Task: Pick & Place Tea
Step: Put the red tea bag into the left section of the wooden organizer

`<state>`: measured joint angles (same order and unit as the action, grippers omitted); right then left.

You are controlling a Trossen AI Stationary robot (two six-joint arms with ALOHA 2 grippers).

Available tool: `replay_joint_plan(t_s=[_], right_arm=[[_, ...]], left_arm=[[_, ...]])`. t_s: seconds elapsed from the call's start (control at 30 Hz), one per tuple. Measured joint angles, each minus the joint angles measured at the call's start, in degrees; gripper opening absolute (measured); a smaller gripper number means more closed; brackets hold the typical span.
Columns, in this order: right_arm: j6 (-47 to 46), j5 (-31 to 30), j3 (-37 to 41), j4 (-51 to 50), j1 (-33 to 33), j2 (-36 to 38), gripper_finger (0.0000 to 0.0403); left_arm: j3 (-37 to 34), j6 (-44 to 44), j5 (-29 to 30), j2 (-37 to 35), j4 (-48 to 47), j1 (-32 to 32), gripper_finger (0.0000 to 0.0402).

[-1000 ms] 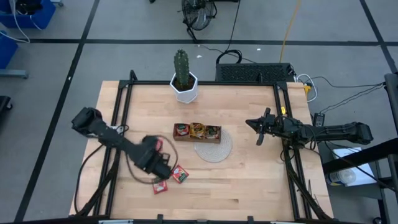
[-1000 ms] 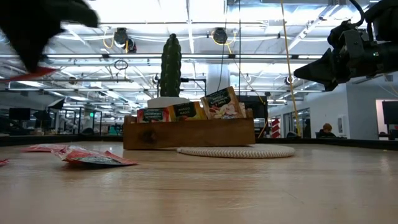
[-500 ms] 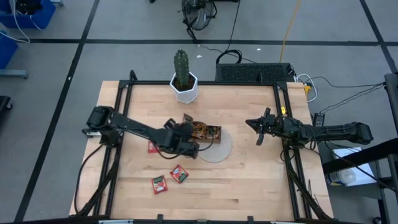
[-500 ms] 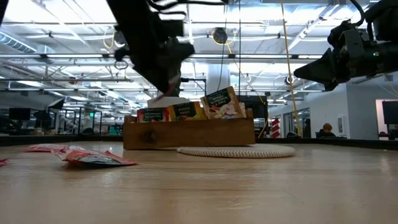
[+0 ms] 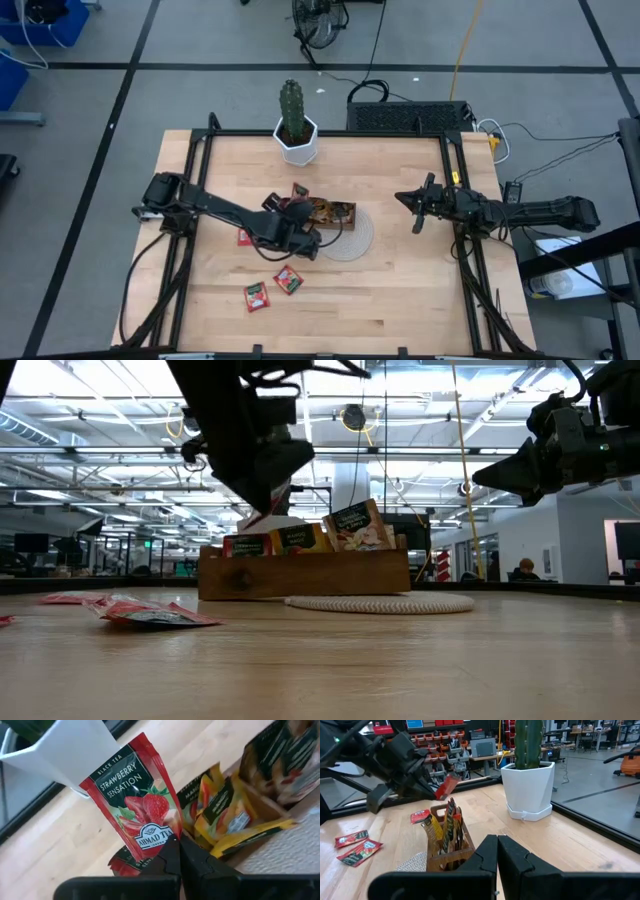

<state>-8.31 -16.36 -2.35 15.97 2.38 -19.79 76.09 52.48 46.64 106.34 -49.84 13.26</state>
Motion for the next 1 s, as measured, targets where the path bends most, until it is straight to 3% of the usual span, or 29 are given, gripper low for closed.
replay_joint_plan(t_s=[0.5, 1.0], right_arm=[[0.0, 0.0, 0.0, 0.0, 0.0, 0.0, 0.0000], [0.0, 0.0, 0.0, 0.0, 0.0, 0.0, 0.0000]], left_arm=[[-1.7, 14.2, -0.6, 0.5, -2.8, 2.1, 0.0000], [-2.5, 12.2, -2.1, 0.4, -2.6, 0.3, 0.0040]])
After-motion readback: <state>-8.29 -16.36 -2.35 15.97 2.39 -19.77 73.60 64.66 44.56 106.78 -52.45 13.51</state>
